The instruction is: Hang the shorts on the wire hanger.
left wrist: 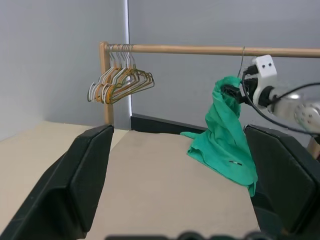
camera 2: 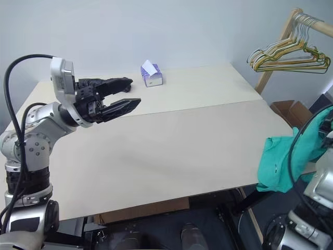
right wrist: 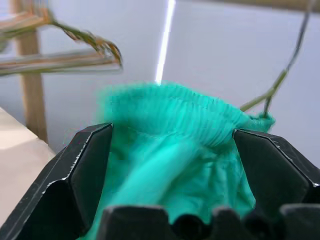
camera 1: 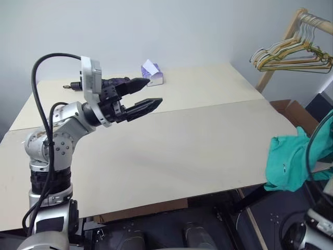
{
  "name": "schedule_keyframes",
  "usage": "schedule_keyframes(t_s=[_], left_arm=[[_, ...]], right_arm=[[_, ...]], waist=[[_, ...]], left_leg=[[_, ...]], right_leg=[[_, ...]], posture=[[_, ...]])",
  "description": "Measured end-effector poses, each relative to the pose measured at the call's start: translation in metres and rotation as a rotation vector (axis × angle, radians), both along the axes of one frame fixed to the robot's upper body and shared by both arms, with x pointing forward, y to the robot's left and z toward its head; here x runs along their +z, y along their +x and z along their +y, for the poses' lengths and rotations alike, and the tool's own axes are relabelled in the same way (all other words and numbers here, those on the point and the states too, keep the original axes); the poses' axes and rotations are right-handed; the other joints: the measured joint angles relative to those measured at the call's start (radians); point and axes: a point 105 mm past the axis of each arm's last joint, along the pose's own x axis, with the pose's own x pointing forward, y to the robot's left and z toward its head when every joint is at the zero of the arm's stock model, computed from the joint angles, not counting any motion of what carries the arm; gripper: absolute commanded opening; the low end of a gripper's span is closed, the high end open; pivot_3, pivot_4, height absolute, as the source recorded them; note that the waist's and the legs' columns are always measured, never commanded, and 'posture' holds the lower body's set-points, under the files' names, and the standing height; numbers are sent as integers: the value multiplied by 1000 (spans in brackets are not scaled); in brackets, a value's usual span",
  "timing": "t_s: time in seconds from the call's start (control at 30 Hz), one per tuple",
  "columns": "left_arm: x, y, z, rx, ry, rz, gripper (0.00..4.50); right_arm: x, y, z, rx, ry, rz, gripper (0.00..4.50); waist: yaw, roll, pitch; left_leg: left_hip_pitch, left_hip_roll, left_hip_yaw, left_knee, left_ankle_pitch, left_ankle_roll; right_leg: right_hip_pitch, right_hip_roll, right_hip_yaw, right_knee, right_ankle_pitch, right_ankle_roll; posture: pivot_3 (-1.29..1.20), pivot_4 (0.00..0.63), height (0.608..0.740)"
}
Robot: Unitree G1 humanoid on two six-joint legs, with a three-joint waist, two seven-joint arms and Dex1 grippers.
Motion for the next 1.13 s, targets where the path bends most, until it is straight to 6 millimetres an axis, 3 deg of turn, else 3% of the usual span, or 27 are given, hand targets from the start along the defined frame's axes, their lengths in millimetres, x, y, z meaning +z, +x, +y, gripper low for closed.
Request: schedule_keyframes(t_s=[0.17,0.3,0.43,0.63,0.8,0.97,1.13], left_arm=[[0,0,0,2,1,-1,4500],[0,0,1,9,-5,-13,4500],[-8,1,4,37,8,-7,4500],[-44,2,23,133,167,25,4500],[-66,-6,40,162,319,19,4500],[-78,-23,51,143,415,20,4500],[-79,-26,54,163,419,13,4500]], right_arm=[[3,-3,13,109,-76,-38,4474],[-2,-1,36,373,-71,-5,4474],[10,3,65,668,-82,33,4474],[23,25,165,1310,-136,164,4474],[-1,38,217,1615,-134,325,4474],[-10,51,242,1732,-150,396,4474],[-12,55,243,1744,-161,412,4474]], waist=[[6,0,0],[7,0,0],[2,0,0],[-5,-1,1],[27,-4,3],[66,-4,3],[114,-5,3]], left_leg=[[0,0,0,0,0,0],[0,0,0,0,0,0],[2,1,1,0,-1,2],[6,2,2,-2,-2,3],[2,1,2,-2,-2,3],[0,1,2,-2,-2,2],[-1,1,1,-1,-2,2]], right_leg=[[0,0,0,0,0,0],[0,0,0,-1,0,0],[1,1,2,-1,0,0],[3,3,4,-2,0,1],[1,1,2,-4,0,0],[-1,0,1,-4,3,-4],[-1,0,-2,-4,4,-6]], posture=[[-89,55,740],[-91,53,740],[-87,48,740],[-27,37,740],[17,34,740],[57,29,740],[66,28,740]])
